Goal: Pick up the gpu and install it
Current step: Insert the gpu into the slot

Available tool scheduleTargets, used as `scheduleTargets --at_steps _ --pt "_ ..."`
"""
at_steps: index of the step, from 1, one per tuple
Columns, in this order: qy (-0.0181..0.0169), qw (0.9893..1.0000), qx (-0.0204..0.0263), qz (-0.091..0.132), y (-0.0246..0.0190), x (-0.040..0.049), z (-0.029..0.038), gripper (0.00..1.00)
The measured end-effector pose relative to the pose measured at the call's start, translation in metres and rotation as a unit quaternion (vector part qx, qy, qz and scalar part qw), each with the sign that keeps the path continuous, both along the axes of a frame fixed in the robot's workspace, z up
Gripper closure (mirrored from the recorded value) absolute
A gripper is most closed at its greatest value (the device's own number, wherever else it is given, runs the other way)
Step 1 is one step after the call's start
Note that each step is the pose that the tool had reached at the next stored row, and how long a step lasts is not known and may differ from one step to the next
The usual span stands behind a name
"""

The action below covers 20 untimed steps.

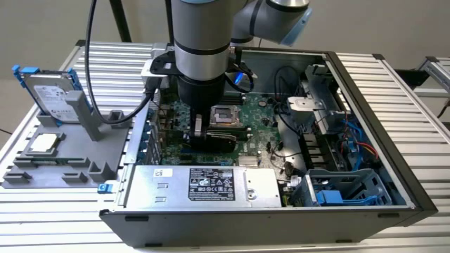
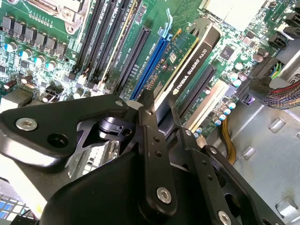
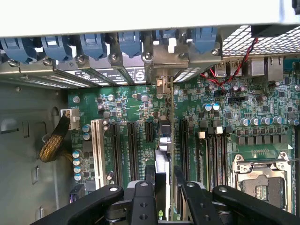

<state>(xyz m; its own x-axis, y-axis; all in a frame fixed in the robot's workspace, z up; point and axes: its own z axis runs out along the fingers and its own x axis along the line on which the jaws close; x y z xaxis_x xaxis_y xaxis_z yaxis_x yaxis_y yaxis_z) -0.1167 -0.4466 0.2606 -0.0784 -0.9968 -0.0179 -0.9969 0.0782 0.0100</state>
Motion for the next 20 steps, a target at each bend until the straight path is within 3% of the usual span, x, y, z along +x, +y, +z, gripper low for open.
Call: scheduleTargets --at_steps 20 --pt "0.0 1.0 -0.0001 0.0 0.0 -0.0023 -0.0021 1.0"
